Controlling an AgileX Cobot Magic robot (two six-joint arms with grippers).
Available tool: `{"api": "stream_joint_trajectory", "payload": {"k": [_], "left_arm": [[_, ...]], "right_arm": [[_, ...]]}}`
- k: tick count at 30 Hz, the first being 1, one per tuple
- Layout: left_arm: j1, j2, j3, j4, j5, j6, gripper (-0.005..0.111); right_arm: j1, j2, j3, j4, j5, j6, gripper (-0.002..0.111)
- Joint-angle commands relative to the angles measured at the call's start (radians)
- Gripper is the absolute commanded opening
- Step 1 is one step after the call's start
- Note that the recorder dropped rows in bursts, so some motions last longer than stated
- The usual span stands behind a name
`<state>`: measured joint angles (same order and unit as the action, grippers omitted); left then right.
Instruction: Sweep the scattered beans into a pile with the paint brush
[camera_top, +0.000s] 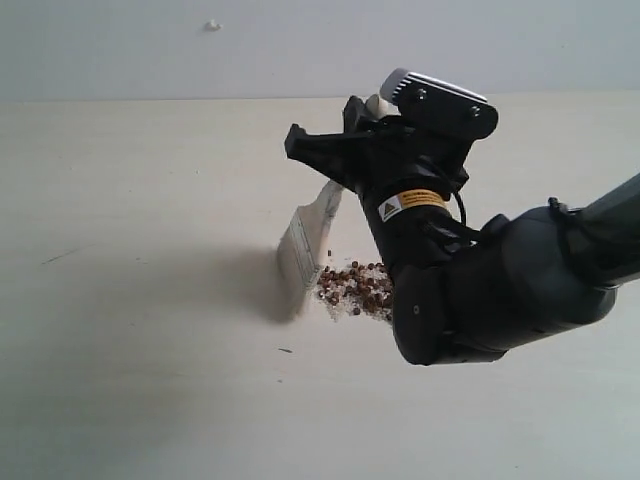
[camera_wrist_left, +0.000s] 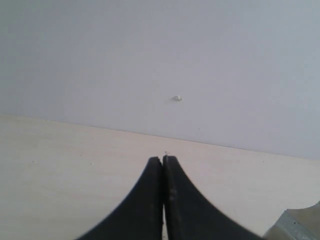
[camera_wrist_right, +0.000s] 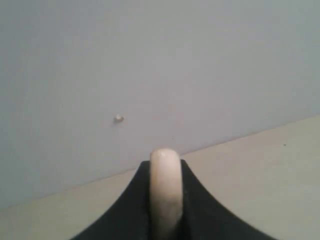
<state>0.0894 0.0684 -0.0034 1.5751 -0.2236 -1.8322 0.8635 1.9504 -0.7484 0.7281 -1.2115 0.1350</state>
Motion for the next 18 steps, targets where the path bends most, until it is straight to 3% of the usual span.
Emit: {"api": "stream_joint_trajectory", "payload": {"k": [1, 14, 18], "left_arm": [[0.000, -0.004, 0.003, -0.003, -0.003, 0.003, 0.000], [0.000, -0.004, 0.003, -0.003, -0.003, 0.003, 0.000], [0.000, -0.004, 0.003, -0.003, -0.003, 0.003, 0.000]], "right_arm": [[0.003, 0.027, -0.016, 0.055, -0.010, -0.087, 0.000], [0.008, 0.010, -0.016, 0.166, -0.010, -0.250, 0.000], [0.008, -0.037, -0.016, 0.077, -0.010, -0.220, 0.000]]}}
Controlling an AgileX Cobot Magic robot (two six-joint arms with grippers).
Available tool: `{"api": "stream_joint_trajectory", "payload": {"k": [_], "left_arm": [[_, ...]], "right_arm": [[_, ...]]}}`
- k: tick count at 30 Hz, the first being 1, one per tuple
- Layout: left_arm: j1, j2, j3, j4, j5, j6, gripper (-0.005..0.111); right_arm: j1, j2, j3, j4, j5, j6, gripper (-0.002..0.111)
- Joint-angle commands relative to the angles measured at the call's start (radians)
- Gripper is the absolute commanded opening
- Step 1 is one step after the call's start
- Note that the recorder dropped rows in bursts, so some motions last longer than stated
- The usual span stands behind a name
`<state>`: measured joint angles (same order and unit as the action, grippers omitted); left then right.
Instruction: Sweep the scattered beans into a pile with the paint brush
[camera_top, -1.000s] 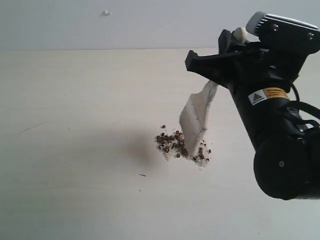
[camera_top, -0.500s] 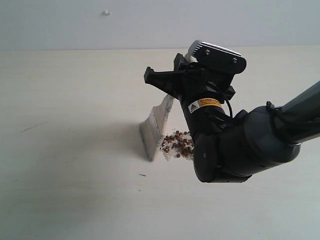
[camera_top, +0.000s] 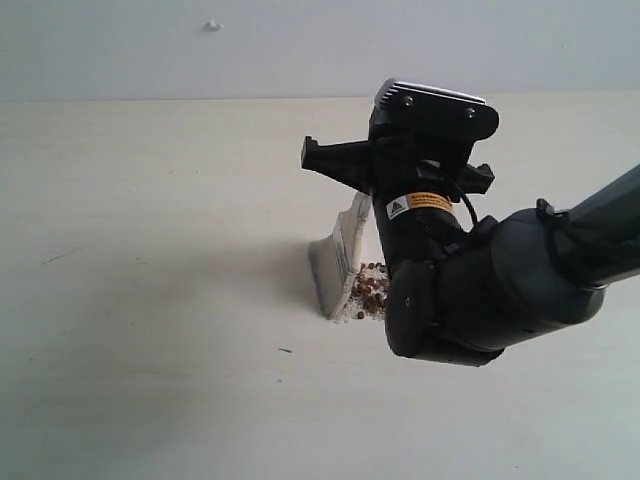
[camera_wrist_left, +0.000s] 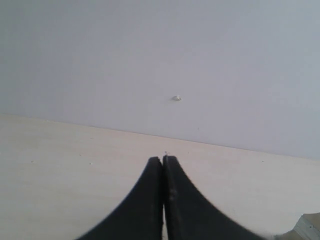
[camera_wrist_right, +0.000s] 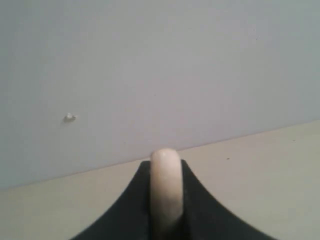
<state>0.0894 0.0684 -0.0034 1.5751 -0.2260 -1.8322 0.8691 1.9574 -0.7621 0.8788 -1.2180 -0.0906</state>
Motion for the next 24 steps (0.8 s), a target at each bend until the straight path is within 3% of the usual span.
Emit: {"api": "stream_joint_trajectory", "payload": {"k": [1, 10, 18, 24], "left_arm": [[0.000, -0.004, 0.003, -0.003, -0.001, 0.003, 0.000], [0.000, -0.004, 0.003, -0.003, -0.001, 0.003, 0.000], [0.000, -0.004, 0.003, -0.003, -0.001, 0.003, 0.000], [0.000, -0.004, 0.003, -0.003, -0.001, 0.003, 0.000]], "right_arm": [[0.002, -0.055, -0.002, -0.102, -0.003, 0.020, 0.000], [-0.016, -0.174, -0.002, -0.179, 0.009, 0.044, 0.000], [-0.214, -0.280, -0.052, -0.366, 0.522, 0.050, 0.000], [-0.277, -0.284, -0.202, -0.425, 0.816, -0.042, 0.000]]}}
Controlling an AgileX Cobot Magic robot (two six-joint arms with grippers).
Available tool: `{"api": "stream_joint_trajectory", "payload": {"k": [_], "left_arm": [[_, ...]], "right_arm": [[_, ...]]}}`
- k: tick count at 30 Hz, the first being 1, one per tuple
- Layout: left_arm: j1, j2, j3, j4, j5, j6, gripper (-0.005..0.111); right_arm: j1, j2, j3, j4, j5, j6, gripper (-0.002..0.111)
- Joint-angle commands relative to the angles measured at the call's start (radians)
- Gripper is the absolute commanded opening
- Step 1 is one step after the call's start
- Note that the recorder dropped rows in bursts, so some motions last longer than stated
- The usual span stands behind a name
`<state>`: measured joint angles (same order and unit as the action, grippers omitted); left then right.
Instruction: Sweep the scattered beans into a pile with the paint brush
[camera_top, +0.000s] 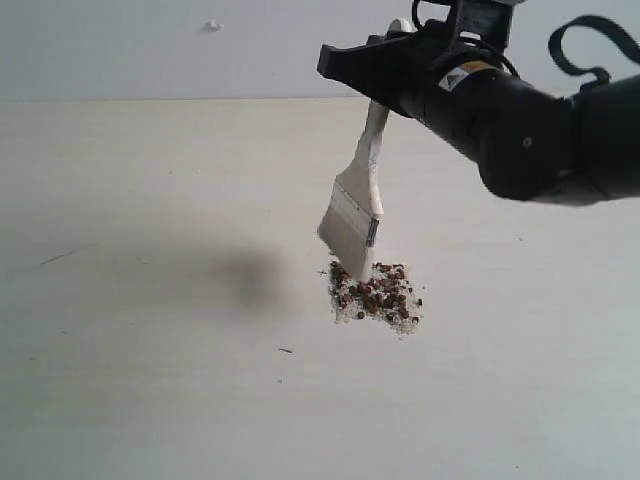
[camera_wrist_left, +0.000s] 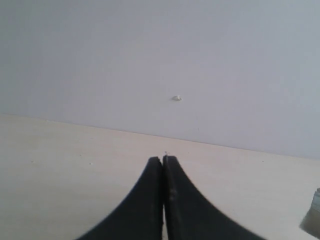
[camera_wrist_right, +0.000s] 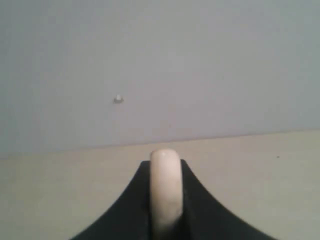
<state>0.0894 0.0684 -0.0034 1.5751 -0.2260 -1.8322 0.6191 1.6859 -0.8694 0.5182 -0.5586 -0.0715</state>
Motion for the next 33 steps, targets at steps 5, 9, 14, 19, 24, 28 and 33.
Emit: {"api": "stream_joint_trajectory", "payload": {"k": [5, 9, 14, 19, 24, 28, 33], "left_arm": [[0.000, -0.004, 0.003, -0.003, 0.000, 0.001, 0.000], [0.000, -0.004, 0.003, -0.003, 0.000, 0.001, 0.000], [0.000, -0.004, 0.003, -0.003, 0.000, 0.001, 0.000], [0.000, -0.004, 0.003, -0.003, 0.000, 0.001, 0.000], [0.000, -0.004, 0.003, -0.003, 0.000, 0.001, 0.000], [0.000, -0.004, 0.003, -0.003, 0.000, 0.001, 0.000], [0.000, -0.004, 0.003, -0.003, 0.000, 0.001, 0.000]], "right_arm": [[-0.076, 0.003, -0.295, -0.176, 0.453, -0.153, 0.000], [-0.125, 0.052, -0.406, -0.209, 0.639, -0.153, 0.000], [-0.136, 0.122, -0.468, -0.197, 0.680, -0.151, 0.000], [-0.136, 0.205, -0.542, -0.129, 0.693, -0.151, 0.000], [-0.136, 0.272, -0.601, -0.127, 0.719, -0.151, 0.000], [-0.136, 0.308, -0.626, -0.127, 0.721, -0.151, 0.000], [-0.136, 0.335, -0.633, -0.127, 0.710, -0.151, 0.000]]}}
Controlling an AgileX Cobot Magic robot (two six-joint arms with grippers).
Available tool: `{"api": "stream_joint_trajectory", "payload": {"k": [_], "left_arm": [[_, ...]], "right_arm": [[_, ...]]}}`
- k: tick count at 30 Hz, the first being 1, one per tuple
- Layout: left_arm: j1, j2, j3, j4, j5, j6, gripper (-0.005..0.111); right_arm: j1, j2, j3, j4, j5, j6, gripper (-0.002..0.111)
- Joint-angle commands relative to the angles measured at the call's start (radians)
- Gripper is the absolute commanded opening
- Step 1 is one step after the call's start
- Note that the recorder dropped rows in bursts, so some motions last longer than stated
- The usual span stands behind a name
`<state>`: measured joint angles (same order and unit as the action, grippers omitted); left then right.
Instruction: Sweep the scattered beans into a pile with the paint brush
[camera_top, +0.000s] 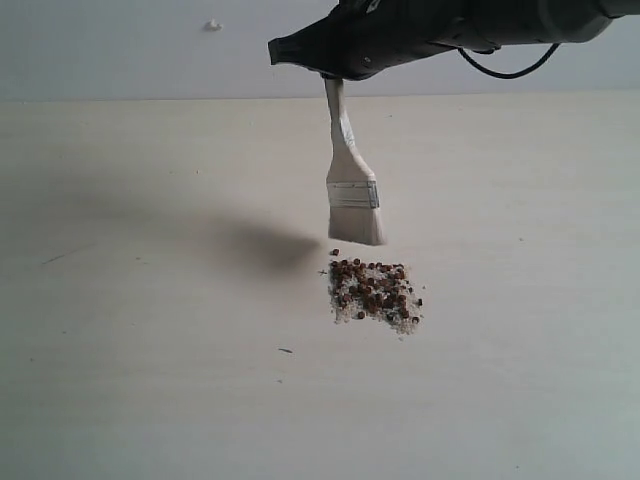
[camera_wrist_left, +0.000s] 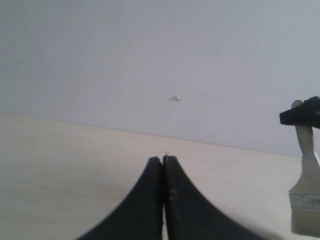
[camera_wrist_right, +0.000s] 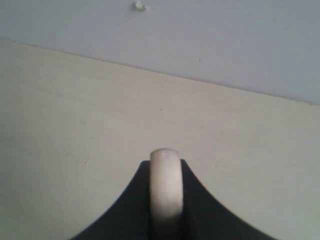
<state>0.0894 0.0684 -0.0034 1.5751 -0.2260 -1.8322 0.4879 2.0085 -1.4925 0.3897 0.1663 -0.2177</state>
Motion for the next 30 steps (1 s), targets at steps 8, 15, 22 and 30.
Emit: {"api": "stream_joint_trajectory", "payload": {"k": [8, 15, 22, 30], "left_arm": [[0.000, -0.004, 0.003, -0.003, 0.000, 0.001, 0.000], [0.000, -0.004, 0.003, -0.003, 0.000, 0.001, 0.000], [0.000, -0.004, 0.003, -0.003, 0.000, 0.001, 0.000], [0.000, -0.004, 0.003, -0.003, 0.000, 0.001, 0.000]], "right_arm": [[-0.004, 0.021, -0.010, 0.002, -0.065, -0.007, 0.000], [-0.004, 0.040, -0.010, 0.000, -0.052, -0.007, 0.000], [-0.004, 0.045, -0.010, -0.002, 0.015, -0.007, 0.000], [-0.004, 0.029, -0.013, -0.007, 0.032, -0.023, 0.000]]}}
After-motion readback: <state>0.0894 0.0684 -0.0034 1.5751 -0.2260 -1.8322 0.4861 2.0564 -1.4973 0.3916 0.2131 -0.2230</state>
